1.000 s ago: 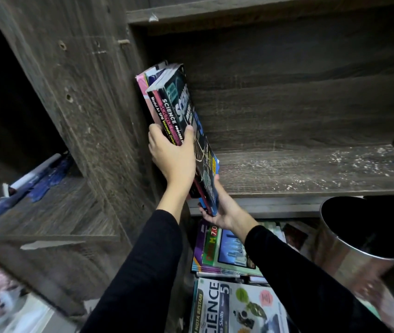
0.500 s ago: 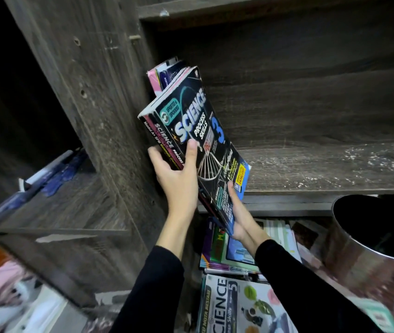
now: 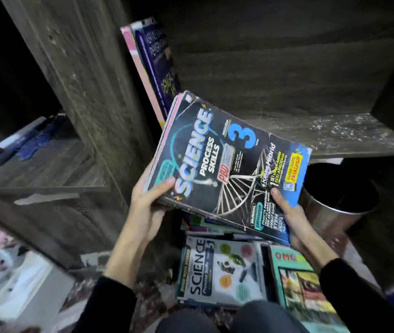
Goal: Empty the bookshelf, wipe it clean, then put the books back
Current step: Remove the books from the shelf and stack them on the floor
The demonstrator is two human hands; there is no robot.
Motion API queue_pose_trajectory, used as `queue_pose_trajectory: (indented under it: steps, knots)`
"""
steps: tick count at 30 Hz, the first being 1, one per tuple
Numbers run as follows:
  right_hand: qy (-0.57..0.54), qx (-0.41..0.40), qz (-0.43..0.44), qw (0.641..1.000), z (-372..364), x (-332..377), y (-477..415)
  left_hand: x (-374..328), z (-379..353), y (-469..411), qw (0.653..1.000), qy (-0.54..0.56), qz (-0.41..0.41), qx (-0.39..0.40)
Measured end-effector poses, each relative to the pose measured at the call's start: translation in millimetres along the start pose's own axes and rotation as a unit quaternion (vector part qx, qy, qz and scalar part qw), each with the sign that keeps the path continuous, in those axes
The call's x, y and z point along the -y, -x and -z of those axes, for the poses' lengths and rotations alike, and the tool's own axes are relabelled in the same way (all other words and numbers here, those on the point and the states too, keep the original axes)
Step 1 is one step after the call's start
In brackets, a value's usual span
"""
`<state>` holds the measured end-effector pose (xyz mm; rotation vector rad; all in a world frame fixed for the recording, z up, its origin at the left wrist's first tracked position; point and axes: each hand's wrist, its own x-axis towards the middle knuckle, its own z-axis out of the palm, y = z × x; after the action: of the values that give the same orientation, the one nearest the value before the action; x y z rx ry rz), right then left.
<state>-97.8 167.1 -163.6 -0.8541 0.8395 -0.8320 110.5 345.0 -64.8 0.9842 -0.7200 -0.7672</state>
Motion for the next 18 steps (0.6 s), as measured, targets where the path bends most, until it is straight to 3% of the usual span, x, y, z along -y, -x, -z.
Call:
queue_pose_trajectory:
  steps: [4,8,14,18]
  knots:
    - [0.046,-0.06,-0.015,0.997,44,-15,30,43,20,22,0.991,0.021,0.133,-0.011]
    - [0.103,-0.069,-0.05,0.991,76,-46,43,88,36,33,0.966,-0.058,0.247,-0.055]
    - [0.14,-0.101,-0.109,0.979,87,-94,32,160,65,26,0.919,-0.19,0.32,-0.132]
    - [0.176,-0.122,-0.154,0.965,91,-121,11,202,93,25,0.864,-0.295,0.394,-0.108]
